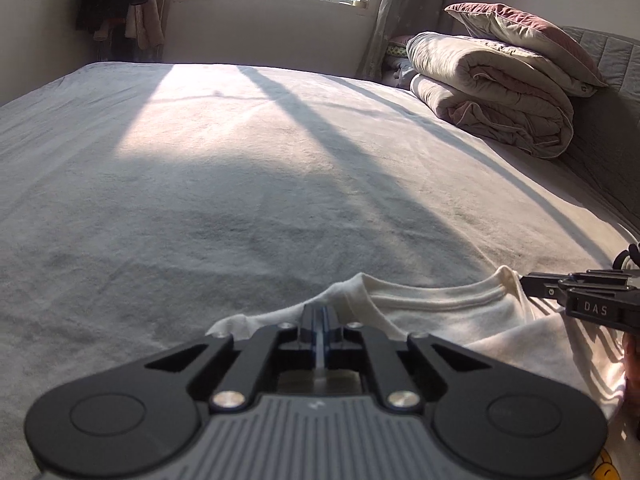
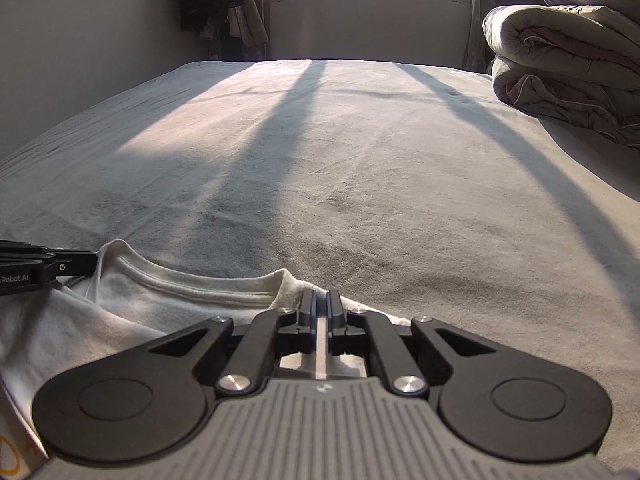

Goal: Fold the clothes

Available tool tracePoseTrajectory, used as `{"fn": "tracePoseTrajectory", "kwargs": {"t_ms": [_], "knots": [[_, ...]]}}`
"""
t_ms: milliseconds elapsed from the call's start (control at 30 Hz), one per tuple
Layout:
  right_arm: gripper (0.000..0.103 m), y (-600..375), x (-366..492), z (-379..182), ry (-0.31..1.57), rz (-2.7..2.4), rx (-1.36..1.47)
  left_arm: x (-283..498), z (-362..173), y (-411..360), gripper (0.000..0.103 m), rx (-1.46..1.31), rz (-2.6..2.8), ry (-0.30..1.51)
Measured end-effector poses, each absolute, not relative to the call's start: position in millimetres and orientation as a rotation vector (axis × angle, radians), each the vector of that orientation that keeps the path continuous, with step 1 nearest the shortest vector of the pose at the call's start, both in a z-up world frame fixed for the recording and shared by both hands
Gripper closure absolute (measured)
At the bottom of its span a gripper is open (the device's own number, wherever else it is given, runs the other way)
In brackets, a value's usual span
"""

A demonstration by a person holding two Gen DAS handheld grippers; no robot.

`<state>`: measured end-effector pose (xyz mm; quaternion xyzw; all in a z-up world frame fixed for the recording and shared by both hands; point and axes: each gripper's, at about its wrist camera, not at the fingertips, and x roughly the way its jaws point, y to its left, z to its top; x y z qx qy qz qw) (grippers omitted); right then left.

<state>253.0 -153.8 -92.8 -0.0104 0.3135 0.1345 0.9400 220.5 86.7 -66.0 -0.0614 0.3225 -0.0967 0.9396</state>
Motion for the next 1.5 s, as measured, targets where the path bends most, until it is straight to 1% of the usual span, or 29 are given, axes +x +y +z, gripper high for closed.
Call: {"fn": "tracePoseTrajectory", "kwargs": {"t_ms": [33,67,267,400,467,533,633,667,700,733,767,833,967,1367,1433,1500], "knots": [[0.085,-158,246,-88,0.628,0.274,-0.009,209,-62,90,0.085,-0.129,-0.196,0.635],[0.085,-161,237,-84,0.612,0.277,-0.009,197,-57,94,0.079,-0.125,-0.197,0.609],[0.085,-170,176,-68,0.582,0.305,-0.046,140,-51,110,0.079,-0.121,-0.235,0.573],[0.085,-172,144,-74,0.598,0.296,-0.075,124,-64,116,0.079,-0.108,-0.234,0.6],[0.085,-172,141,-85,0.631,0.285,-0.089,127,-71,119,0.085,-0.118,-0.233,0.612],[0.087,-173,145,-96,0.651,0.273,-0.084,131,-74,122,0.086,-0.138,-0.228,0.627],[0.087,-173,148,-87,0.681,0.246,-0.044,129,-62,122,0.087,-0.174,-0.213,0.671],[0.083,-173,146,-82,0.679,0.245,-0.036,124,-58,124,0.084,-0.182,-0.216,0.677],[0.083,-173,140,-76,0.668,0.246,-0.031,118,-54,125,0.082,-0.188,-0.22,0.681],[0.08,-174,135,-72,0.66,0.246,-0.028,110,-51,127,0.075,-0.193,-0.223,0.682],[0.072,-175,128,-68,0.652,0.246,-0.026,102,-50,129,0.071,-0.2,-0.224,0.685],[0.067,-179,112,-63,0.646,0.251,-0.017,86,-50,133,0.071,-0.221,-0.239,0.697],[0.067,-184,82,-64,0.664,0.26,0.01,51,-57,133,0.071,-0.214,-0.253,0.719],[0.067,-197,-45,-85,0.701,0.239,-0.096,-69,-68,124,0.068,-0.082,-0.239,0.733],[0.066,-205,-63,-85,0.708,0.229,-0.076,-83,-67,127,0.069,-0.11,-0.246,0.757],[0.063,-213,-80,-85,0.716,0.22,-0.056,-94,-67,132,0.069,-0.155,-0.263,0.785]]}}
